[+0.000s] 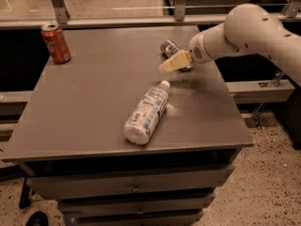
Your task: Move redbull can near coke can
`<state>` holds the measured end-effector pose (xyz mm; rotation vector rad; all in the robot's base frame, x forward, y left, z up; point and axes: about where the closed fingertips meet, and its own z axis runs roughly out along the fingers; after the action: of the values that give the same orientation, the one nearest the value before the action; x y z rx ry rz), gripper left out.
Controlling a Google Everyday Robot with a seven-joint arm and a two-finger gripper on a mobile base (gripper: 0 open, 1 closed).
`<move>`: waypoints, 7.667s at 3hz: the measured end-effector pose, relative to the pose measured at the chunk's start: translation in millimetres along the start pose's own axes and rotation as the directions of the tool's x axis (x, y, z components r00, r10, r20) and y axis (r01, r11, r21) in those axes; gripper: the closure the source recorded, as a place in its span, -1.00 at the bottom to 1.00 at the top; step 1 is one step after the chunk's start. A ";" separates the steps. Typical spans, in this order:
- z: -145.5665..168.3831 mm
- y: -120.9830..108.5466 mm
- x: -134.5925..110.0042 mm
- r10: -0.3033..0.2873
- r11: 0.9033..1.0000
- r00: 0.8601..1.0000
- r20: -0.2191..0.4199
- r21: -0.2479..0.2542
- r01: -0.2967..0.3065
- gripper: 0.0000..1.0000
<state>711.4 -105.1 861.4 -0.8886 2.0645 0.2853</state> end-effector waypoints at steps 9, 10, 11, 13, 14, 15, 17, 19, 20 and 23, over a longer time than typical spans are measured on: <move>6.1 16.7 -41.3 -0.140 0.975 0.984 0.106 -0.158 0.156 1.00; 32.3 47.2 -68.4 -0.212 0.944 0.963 0.163 -0.221 0.246 1.00; 60.6 82.2 -91.9 -0.295 0.895 0.934 0.200 -0.284 0.343 1.00; 105.8 140.6 -113.7 -0.419 0.786 0.878 0.232 -0.390 0.479 1.00; 119.3 162.8 -121.2 -0.463 0.737 0.851 0.248 -0.425 0.525 1.00; 129.8 181.2 -126.3 -0.496 0.694 0.828 0.262 -0.455 0.559 1.00; 146.6 212.5 -135.2 -0.537 0.619 0.791 0.294 -0.499 0.606 1.00; 157.9 227.4 -143.2 -0.549 0.591 0.776 0.310 -0.513 0.623 0.17; 159.8 230.2 -144.9 -0.551 0.585 0.773 0.313 -0.516 0.626 -0.28; 159.5 232.1 -144.9 -0.551 0.581 0.773 0.314 -0.520 0.626 -1.00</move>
Offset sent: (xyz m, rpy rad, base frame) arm 0.0207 -0.0324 -0.0322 -0.0705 0.0015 -0.0500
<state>707.8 211.4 850.4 -1.8533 1.4324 0.6256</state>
